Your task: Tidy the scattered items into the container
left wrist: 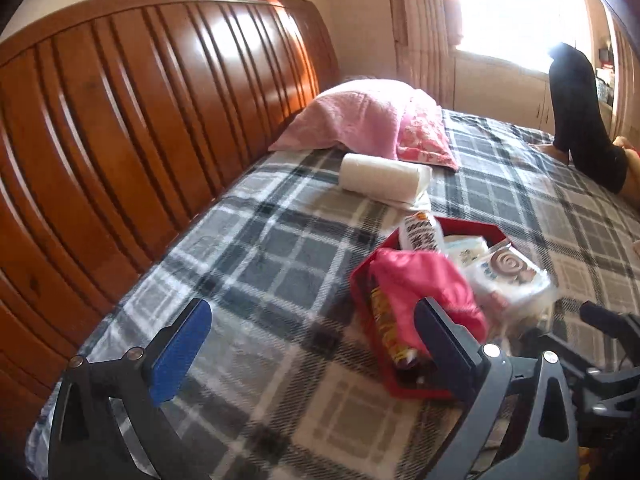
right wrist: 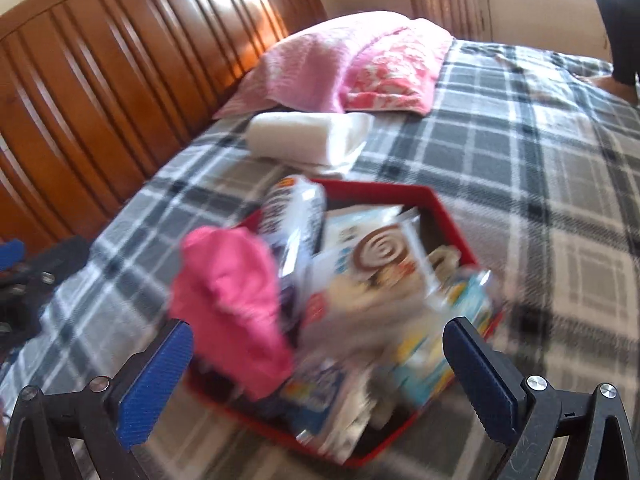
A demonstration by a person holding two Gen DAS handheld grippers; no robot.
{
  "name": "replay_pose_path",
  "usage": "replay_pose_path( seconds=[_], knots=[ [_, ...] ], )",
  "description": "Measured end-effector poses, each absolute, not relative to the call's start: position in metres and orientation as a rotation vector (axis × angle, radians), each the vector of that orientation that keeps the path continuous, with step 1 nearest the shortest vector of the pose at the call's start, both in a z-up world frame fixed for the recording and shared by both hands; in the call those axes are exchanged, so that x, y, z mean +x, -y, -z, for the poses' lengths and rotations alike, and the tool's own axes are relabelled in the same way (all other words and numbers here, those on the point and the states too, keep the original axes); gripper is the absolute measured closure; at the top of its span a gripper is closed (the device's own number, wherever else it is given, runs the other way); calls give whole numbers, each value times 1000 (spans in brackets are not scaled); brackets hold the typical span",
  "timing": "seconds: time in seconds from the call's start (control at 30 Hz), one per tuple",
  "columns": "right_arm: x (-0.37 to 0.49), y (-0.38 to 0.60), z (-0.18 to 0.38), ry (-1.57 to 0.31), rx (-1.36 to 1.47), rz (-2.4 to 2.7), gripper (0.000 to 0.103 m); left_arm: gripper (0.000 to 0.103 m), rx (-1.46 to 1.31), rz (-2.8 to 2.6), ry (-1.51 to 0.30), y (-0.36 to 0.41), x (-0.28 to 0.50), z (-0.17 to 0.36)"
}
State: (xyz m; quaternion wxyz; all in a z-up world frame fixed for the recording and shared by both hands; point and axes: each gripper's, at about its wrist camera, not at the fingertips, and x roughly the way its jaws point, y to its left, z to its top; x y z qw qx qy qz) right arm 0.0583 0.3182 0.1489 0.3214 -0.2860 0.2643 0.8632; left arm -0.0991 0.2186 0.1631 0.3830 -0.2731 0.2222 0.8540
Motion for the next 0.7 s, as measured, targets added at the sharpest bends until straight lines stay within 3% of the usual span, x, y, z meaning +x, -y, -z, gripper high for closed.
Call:
replay_pose_path(
  seconds=[0.17, 0.3, 0.4, 0.57, 0.7],
  knots=[
    [20, -237, -136, -645, -816, -2433, 0, 0, -900, -2289, -745, -130, -109, -94],
    [-18, -192, -100, -668, -991, -2455, 0, 0, -1075, -2310, -601, -55, -119, -63],
    [-39, -163, -72, -565, -1098, -2449, 0, 0, -1134, -2353, -511, -20, -125, -45],
    [-62, -149, -15, -292, -1230, -2338, 0, 0, -1143, -2429, -491, -1, -131, -26],
    [-55, -148, -3, -261, -1155, -2375, 0, 0, -1190, -2416, -384, -5, -134, -12]
  ],
)
